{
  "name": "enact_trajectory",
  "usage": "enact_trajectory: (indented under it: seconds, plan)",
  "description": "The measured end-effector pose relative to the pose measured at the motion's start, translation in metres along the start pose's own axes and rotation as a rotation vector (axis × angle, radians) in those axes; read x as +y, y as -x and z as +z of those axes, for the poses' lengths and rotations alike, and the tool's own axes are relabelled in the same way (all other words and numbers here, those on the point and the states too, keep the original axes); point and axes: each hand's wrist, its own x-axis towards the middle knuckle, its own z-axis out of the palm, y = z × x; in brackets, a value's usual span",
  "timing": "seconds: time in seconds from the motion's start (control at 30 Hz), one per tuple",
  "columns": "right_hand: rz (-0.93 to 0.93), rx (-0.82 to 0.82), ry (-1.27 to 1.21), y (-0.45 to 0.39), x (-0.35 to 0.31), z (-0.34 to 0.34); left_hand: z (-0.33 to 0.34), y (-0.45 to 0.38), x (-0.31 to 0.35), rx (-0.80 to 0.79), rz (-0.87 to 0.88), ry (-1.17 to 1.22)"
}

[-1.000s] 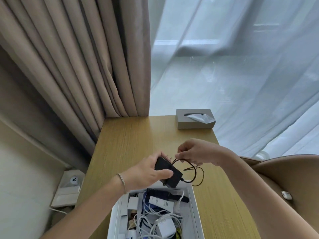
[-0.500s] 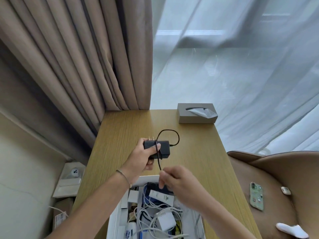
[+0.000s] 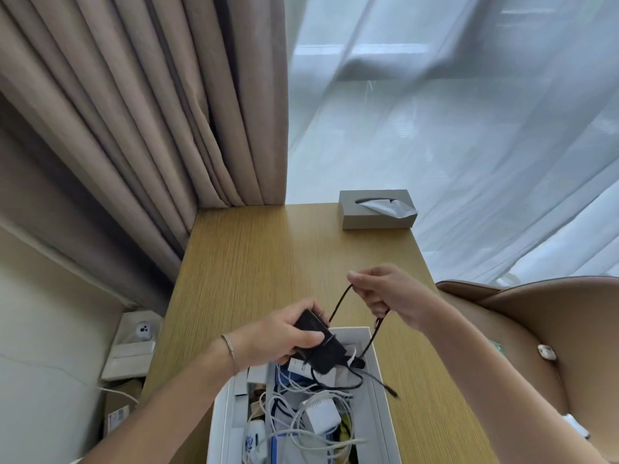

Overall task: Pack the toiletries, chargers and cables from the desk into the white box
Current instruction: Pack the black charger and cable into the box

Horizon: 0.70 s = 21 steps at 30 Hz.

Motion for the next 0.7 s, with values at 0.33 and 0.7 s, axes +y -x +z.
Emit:
enact_trajectory:
  seconds: [0.33,0.7]
  plan:
    - [0.04,-0.197,0.13,0.041,0.0,0.093,0.005,-0.015,-0.003,0.648,0.143,0.281]
    - [0.114,-0.124,-0.384,0.012,0.043,0.036,-0.022,0.007,-0.014,-0.073,0.15,0.309]
